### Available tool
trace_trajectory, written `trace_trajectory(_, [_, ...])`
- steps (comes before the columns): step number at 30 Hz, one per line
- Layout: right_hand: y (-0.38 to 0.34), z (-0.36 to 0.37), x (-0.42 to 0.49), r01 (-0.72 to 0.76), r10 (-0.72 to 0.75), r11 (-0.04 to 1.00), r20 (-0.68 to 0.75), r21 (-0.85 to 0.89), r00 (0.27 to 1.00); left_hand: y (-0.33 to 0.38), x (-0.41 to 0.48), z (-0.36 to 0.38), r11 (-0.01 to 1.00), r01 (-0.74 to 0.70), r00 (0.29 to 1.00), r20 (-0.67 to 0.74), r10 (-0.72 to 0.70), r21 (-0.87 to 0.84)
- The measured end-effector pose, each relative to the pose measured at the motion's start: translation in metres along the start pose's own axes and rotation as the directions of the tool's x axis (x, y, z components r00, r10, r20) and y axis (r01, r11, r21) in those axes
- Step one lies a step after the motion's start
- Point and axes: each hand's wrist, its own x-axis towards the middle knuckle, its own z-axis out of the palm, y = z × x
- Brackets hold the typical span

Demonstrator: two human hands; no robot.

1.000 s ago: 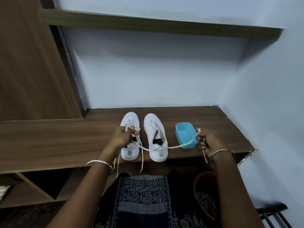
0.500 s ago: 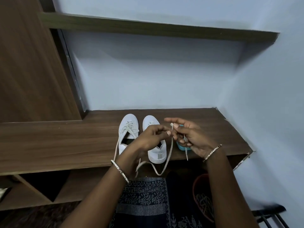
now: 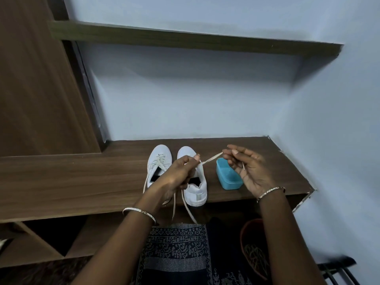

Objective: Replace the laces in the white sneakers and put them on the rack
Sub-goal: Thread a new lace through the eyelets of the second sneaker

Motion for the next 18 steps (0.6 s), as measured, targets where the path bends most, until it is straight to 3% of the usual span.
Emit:
trace_trajectory(4, [0.004,0.006,0.001,-0.023,0.009,0.984,0.079,0.178,0.997,-0.007,0.001,0.002,0.982,-0.154,0.987,-0.019,0.157,0.108])
trace_trajectory(12, [0.014,0.014,0.013,-0.03,0.014,0.983,0.085,0.184,0.996,-0.029,0.027,-0.009,0.977,-0.049,0.999,0.013,0.048,0.209])
trace_trajectory(18, [0.024,0.012,0.04,0.002,-0.015,0.996,-0.147,-0.092,0.989,-0.034,0.049,-0.024,0.927,-0.034,0.95,-0.277,0.146,0.373])
